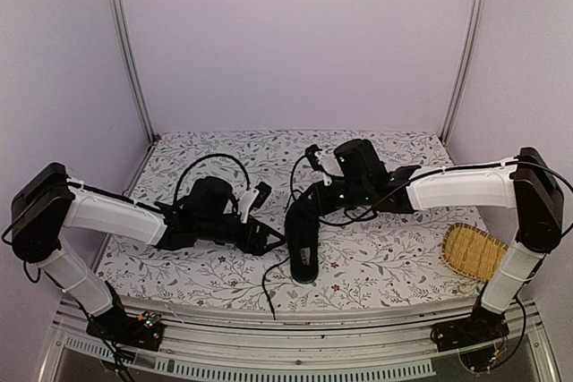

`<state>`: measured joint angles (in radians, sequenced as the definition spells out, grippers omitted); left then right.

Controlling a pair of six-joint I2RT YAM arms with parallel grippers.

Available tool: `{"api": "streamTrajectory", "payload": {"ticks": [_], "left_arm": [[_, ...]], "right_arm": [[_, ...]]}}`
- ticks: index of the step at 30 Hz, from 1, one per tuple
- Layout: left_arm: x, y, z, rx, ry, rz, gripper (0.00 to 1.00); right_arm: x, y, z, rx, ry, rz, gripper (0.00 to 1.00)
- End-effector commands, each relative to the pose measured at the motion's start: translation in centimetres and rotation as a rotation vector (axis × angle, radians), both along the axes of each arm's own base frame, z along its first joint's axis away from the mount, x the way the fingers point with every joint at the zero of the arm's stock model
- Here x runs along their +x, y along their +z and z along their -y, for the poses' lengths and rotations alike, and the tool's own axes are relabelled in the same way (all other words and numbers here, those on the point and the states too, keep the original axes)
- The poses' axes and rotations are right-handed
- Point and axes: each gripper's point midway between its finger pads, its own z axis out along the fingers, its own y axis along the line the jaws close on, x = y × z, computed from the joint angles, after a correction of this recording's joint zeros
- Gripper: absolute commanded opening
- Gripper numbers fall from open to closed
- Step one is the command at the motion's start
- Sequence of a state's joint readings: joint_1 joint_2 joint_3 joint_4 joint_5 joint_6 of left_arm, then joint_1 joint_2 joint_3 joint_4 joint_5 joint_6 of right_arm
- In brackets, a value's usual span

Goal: Tie the shoes

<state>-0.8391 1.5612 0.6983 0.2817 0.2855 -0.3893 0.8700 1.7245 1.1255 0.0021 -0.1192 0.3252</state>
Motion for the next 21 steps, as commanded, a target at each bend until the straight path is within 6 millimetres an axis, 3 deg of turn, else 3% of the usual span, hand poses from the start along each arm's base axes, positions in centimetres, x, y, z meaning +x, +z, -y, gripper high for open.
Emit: {"api": "streamTrajectory", "payload": {"ticks": [1, 11, 17, 21], "left_arm": [[-1.7, 0.8, 2.8, -0.093, -0.086, 0.006, 0.66], [-0.9, -1.4, 5.3, -0.066, -0.070, -0.054, 0.45], [-1.4, -2.1, 6.4, -0.061, -0.091, -0.069, 0.40], [-1.3, -2.7, 6.5, -0.031, -0.080, -0.072, 0.22]], "right_arm": [[0.3, 1.3, 1.0, 0.025, -0.064, 0.012, 0.02], [0.1, 1.3, 1.2, 0.034, -0.070, 0.001, 0.02], [0.1, 1.1, 1.3, 0.028, -0.075, 0.004, 0.02], [0.4, 1.1, 2.2, 0.020, -0.118, 0.011, 0.02]]}}
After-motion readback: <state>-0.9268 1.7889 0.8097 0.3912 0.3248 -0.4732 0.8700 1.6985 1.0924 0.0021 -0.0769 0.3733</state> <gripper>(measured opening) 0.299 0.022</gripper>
